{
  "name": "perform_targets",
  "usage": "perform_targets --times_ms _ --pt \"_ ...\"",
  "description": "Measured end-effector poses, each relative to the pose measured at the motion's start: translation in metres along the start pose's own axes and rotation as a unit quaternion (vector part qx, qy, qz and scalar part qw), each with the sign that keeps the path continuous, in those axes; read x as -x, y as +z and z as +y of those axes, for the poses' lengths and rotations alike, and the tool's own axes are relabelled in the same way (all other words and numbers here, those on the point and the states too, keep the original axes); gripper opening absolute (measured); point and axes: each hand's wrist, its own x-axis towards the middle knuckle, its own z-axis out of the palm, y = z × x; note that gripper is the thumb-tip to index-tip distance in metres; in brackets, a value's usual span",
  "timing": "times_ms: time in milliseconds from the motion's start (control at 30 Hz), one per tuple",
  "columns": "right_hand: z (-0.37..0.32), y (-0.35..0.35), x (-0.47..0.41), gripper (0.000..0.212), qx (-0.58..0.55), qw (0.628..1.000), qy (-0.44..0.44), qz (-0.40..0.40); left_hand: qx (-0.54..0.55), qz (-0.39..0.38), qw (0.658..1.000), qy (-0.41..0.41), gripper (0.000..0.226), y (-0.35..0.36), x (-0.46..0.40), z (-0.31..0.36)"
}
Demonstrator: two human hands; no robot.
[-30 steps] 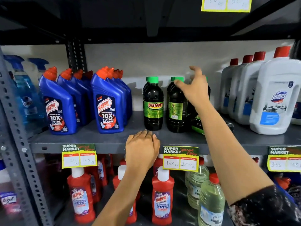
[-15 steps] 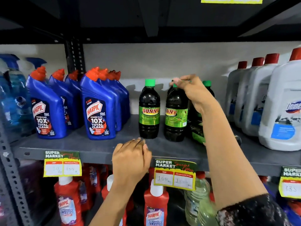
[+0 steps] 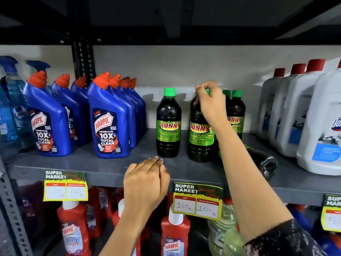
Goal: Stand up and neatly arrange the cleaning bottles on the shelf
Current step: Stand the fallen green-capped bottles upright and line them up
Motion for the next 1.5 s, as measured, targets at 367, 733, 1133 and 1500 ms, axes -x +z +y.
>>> perform_targets --times_ms 367,733,1133,1500 --pt "-0.001 -0.050 0.024 0.036 -0.017 0.998 -0.033 0.045 0.014 -0.041 0.999 -0.001 0.041 -0.003 -0.002 -0.001" --pt "0.020 -0.089 0.071 0.093 0.458 0.855 0.195 -0.146 0.020 -0.037 0.999 -0.002 0.042 -0.002 -0.001 0.000" --pt "0.060 -0.090 0.081 0.075 -0.010 0.992 0.111 0.057 0.014 -0.027 0.999 0.015 0.042 -0.001 -0.001 -0.001" --pt "-0.013 -0.106 -0.011 0.045 0.306 0.942 0.033 0.134 0.002 -0.017 1.000 0.008 0.044 0.000 0.001 -0.001"
